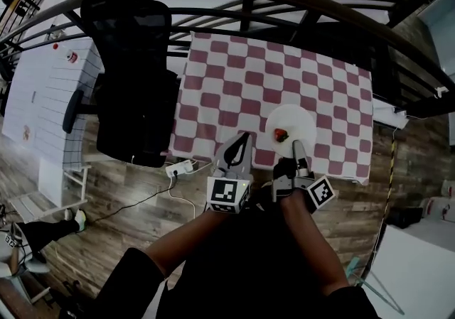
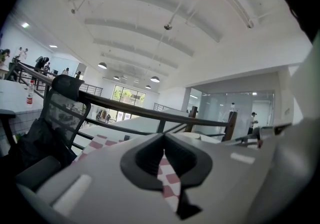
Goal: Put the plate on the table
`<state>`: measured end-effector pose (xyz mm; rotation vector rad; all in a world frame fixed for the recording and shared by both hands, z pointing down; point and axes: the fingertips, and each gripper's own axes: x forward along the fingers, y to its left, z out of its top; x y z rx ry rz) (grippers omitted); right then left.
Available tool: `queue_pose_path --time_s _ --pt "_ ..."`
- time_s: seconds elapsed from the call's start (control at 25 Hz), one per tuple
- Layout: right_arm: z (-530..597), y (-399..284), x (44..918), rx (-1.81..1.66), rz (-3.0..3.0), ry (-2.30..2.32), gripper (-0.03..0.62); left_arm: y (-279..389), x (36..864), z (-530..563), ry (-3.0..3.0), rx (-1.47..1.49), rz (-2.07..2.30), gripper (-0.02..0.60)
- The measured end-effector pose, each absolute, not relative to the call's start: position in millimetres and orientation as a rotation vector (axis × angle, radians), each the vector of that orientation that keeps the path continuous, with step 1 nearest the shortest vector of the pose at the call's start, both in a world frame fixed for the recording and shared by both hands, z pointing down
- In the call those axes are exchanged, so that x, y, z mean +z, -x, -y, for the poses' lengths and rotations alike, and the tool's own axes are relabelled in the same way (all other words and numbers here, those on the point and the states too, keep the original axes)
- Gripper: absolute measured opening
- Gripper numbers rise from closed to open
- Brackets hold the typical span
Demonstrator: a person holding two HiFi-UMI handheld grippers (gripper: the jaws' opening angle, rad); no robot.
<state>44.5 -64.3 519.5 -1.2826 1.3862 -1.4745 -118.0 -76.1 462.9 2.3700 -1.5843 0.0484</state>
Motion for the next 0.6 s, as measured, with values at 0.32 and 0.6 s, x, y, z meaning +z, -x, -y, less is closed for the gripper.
queue_pose_path --time_s 0.32,0.6 --pt "103.0 -56.4 543.6 -1.494 -1.427 1.261 0.018 121.8 470.7 111.7 -2.352 0.031 1.664 0.008" --pt "135.3 -69.0 553.5 -1.562 -1.523 1.219 0.018 100.9 457.4 160.9 -2.344 0.012 1.734 0.008"
